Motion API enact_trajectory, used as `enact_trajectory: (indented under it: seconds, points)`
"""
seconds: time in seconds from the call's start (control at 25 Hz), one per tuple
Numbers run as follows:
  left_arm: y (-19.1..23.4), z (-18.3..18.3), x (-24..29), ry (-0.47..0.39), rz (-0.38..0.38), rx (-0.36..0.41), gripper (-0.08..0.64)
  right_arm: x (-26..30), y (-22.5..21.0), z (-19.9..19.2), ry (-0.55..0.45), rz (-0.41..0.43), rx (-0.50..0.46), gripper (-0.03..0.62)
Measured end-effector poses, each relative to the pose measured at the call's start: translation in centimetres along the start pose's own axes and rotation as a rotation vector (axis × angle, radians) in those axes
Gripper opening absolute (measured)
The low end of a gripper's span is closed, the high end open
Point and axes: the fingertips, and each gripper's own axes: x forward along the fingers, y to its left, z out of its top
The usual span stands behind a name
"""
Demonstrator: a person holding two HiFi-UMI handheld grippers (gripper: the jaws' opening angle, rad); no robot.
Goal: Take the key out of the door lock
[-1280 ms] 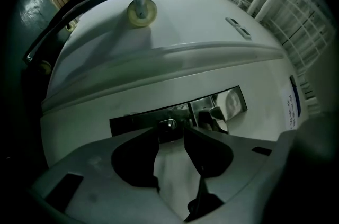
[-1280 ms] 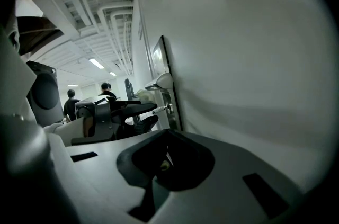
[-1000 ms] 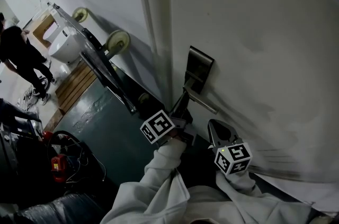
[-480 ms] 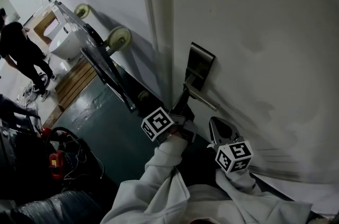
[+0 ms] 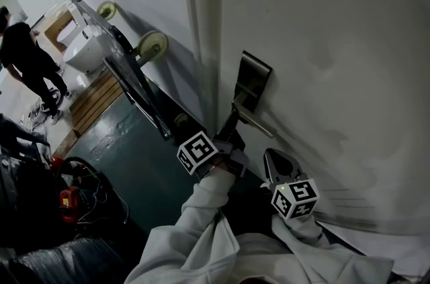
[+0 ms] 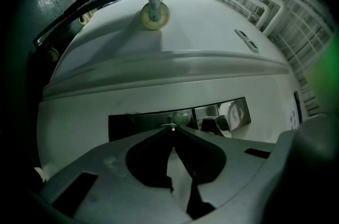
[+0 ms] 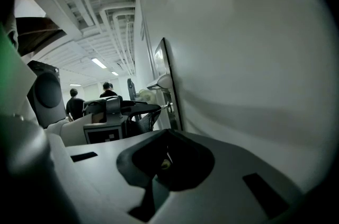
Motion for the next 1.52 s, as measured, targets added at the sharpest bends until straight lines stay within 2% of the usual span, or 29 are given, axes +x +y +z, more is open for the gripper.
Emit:
enact_trajectory:
  seconds: [0.32,0.92,1.0,1.12,1.2,1.4,1.52]
  points:
    - [-0.1,0.1,-0.1,-0.007,0.011,0.016,0.025,-0.4,0.1,0.0,-0.002,0.001,0.0,0.052]
    - [0.1,0.1,-0.2,-0.001,0.016,-0.029,0.025,-0.6,-0.5,0.3,-0.013,-0.004,0.013,0.052]
    - [0.2,0.1,-0.2,-0.012,0.018,-0.054,0.025,-0.6,-0.7,0.2,-0.012,-0.006,0.013,0.052]
    - [0.6,0.1,-0.2,-0.019,0.01,-0.155,0.025,-0.7,-0.8,0.1,-0.011,-0.008,0.017,0.052]
    - [0.6,0.0,-0.2,-0.017,0.01,-0.182,0.025,-0.8,-1.0,0.0,-0.01,-0.01,0.02,0.052]
    - [0.2,0.1,-0.2,-0.015,0.027,-0.07,0.025,-0.8,-0.8,-0.1,-0.01,-0.001,0.021,0.052]
    - [0.3,0.1,-0.3,-0.013,0.022,-0.098,0.025,-0.9,-0.9,-0.2,-0.008,-0.001,0.022,0.052]
